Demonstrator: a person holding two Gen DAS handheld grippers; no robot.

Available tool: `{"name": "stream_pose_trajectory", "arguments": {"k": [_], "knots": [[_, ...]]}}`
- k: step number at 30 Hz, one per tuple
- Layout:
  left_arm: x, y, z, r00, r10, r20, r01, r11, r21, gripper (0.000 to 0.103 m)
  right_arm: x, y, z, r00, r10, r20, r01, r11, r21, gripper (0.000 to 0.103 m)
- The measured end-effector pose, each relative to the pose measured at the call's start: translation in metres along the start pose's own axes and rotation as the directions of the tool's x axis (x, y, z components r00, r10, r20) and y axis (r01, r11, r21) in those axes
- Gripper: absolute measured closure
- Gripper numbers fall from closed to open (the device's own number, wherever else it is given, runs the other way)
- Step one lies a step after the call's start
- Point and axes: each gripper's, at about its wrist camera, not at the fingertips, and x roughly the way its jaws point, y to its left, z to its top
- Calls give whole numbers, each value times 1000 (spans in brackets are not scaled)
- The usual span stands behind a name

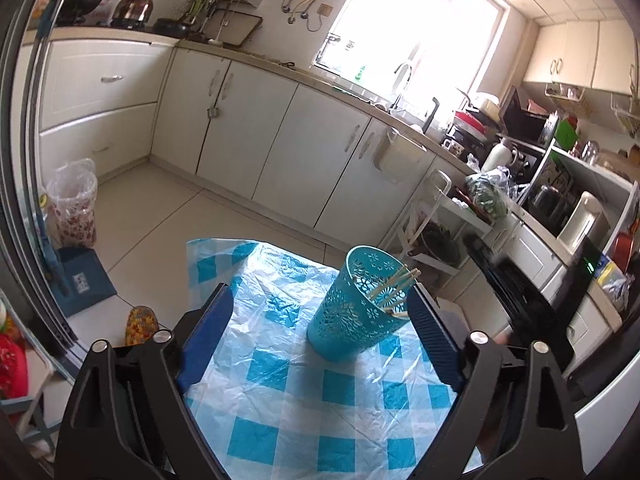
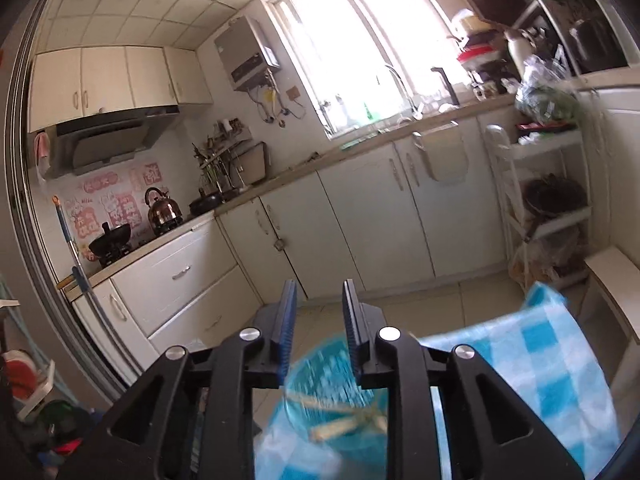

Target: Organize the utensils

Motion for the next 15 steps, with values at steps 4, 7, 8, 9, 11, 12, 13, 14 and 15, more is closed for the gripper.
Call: {"name": "stream_pose_trajectory", "arguments": {"k": [4,7,8,9,11,12,13,14,15], "knots": [[-19,-12,-6,1000,1,-9,-1,999,37,15,-52,-4,-31,997,-34,-69,33,999,-15,74],[-35,-22,-12,1000,1,-10,0,998,68,13,-84,-3,-49,994,-52,-100,51,999,-12,71],[-42,-27,-14,1000,1,-10,-1,997,82,13,-96,-2,-56,992,-60,-113,60,998,-10,70],[-47,-31,-17,1000,4,-7,-3,996,93,12,-108,1,-62,990,-67,-125,67,998,-9,68],[-61,-39,-23,1000,9,-2,-9,993,120,11,-126,7,-70,987,-76,-142,75,997,-13,66],[-67,-43,-26,1000,9,0,-9,991,131,10,-132,10,-72,986,-84,-146,82,996,-19,64],[-72,-47,-28,1000,8,1,-8,990,140,9,-138,13,-73,985,-91,-149,88,996,-23,61],[-80,-51,-32,1000,8,3,-8,988,154,9,-146,17,-75,984,-96,-151,94,995,-24,59],[-86,-54,-34,1000,11,6,-12,987,162,9,-151,20,-75,984,-99,-150,97,995,-26,58]]}}
